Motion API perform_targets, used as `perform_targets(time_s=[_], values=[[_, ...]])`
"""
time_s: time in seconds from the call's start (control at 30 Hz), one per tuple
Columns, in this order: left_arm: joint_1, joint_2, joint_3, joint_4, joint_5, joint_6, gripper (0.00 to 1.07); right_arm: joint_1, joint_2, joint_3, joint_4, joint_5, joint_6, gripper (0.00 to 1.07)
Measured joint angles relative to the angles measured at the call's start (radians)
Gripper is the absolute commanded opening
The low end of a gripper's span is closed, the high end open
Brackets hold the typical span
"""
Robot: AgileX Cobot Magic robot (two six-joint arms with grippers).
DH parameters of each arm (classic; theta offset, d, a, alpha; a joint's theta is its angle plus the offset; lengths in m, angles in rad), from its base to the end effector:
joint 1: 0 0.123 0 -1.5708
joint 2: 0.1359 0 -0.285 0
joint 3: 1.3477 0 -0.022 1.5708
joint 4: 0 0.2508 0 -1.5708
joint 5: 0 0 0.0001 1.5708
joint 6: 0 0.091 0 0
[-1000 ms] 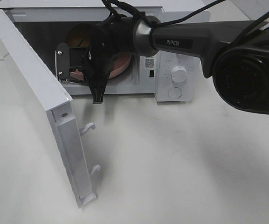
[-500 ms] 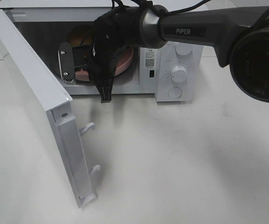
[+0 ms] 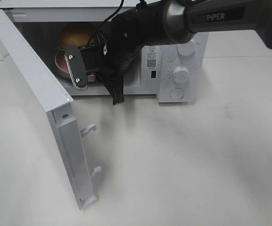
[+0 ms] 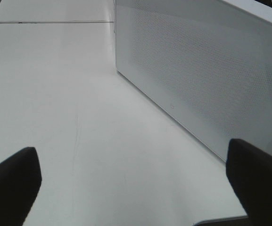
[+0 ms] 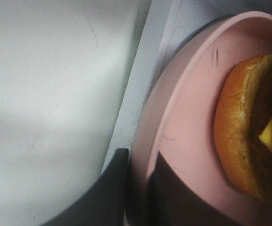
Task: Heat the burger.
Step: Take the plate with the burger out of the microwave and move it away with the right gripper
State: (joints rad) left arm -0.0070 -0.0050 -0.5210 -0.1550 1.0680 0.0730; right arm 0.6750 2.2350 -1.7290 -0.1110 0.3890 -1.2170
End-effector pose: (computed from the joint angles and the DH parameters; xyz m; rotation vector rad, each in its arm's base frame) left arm -0.0090 -0.0123 0.2832 0.0909 2.0169 -0.1429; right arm 0.3970 0.3129 0.1740 -2.0093 1.3218 -0.3546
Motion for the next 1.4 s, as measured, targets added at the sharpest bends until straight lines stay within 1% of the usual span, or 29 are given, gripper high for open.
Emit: perform_targets(time_s=[0.03, 0.07, 0.13, 0.17, 0.2, 0.27, 0.3, 0.43, 0.47, 0.53, 0.57, 0.67, 0.8, 0.97, 1.0, 1.03, 1.1, 1.13, 1.2, 1.3, 1.37, 1.4], values=[[0.0, 0.0, 0.0, 0.0, 0.0, 0.0, 1.0, -0.005, -0.018, 0.034, 0.012, -0.022, -0.019, 0.0], [0.0, 0.0, 0.0, 0.0, 0.0, 0.0, 1.0, -0.005, -0.018, 0.034, 0.012, -0.022, -0.019, 0.0], [0.0, 0.0, 0.0, 0.0, 0.0, 0.0, 1.0, -0.008, -0.046, 0.086, 0.026, -0.05, -0.046, 0.0], [0.0, 0.0, 0.0, 0.0, 0.0, 0.0, 1.0, -0.008, -0.046, 0.086, 0.026, -0.05, -0.046, 0.0], [0.0, 0.0, 0.0, 0.0, 0.0, 0.0, 1.0, -0.01, -0.066, 0.126, 0.036, -0.068, -0.072, 0.0], [0.0, 0.0, 0.0, 0.0, 0.0, 0.0, 1.0, -0.01, -0.077, 0.145, 0.041, -0.074, -0.078, 0.0], [0.0, 0.0, 0.0, 0.0, 0.0, 0.0, 1.0, -0.014, -0.095, 0.175, 0.054, -0.081, -0.098, 0.0], [0.0, 0.0, 0.0, 0.0, 0.0, 0.0, 1.0, -0.016, -0.117, 0.208, 0.075, -0.092, -0.123, 0.0], [0.0, 0.0, 0.0, 0.0, 0.0, 0.0, 1.0, -0.019, -0.134, 0.225, 0.101, -0.098, -0.14, 0.0], [0.0, 0.0, 0.0, 0.0, 0.0, 0.0, 1.0, -0.022, -0.142, 0.234, 0.111, -0.098, -0.155, 0.0], [0.0, 0.0, 0.0, 0.0, 0.0, 0.0, 1.0, -0.025, -0.159, 0.252, 0.146, -0.099, -0.185, 0.0], [0.0, 0.0, 0.0, 0.0, 0.0, 0.0, 1.0, -0.025, -0.188, 0.279, 0.169, -0.102, -0.222, 0.0], [0.0, 0.0, 0.0, 0.0, 0.0, 0.0, 1.0, -0.025, -0.212, 0.305, 0.173, -0.107, -0.237, 0.0], [0.0, 0.0, 0.0, 0.0, 0.0, 0.0, 1.0, -0.027, -0.246, 0.357, 0.175, -0.119, -0.268, 0.0], [0.0, 0.0, 0.0, 0.0, 0.0, 0.0, 1.0, -0.027, -0.262, 0.381, 0.175, -0.121, -0.278, 0.0], [0.0, 0.0, 0.0, 0.0, 0.0, 0.0, 1.0, -0.027, -0.262, 0.381, 0.175, -0.121, -0.278, 0.0], [0.0, 0.0, 0.0, 0.0, 0.0, 0.0, 1.0, -0.027, -0.292, 0.424, 0.175, -0.127, -0.294, 0.0], [0.0, 0.0, 0.0, 0.0, 0.0, 0.0, 1.0, -0.027, -0.292, 0.424, 0.175, -0.127, -0.294, 0.0], [0.0, 0.0, 0.0, 0.001, 0.0, 0.0, 1.0, -0.027, -0.327, 0.485, 0.185, -0.155, -0.307, 0.0], [0.0, 0.0, 0.0, 0.001, 0.0, 0.0, 1.0, -0.026, -0.338, 0.502, 0.192, -0.162, -0.308, 0.0], [0.0, 0.0, 0.0, 0.001, 0.0, 0.0, 1.0, -0.025, -0.383, 0.561, 0.199, -0.176, -0.313, 0.0], [0.0, 0.0, 0.0, 0.001, 0.0, 0.0, 1.0, -0.025, -0.383, 0.561, 0.199, -0.176, -0.313, 0.0]])
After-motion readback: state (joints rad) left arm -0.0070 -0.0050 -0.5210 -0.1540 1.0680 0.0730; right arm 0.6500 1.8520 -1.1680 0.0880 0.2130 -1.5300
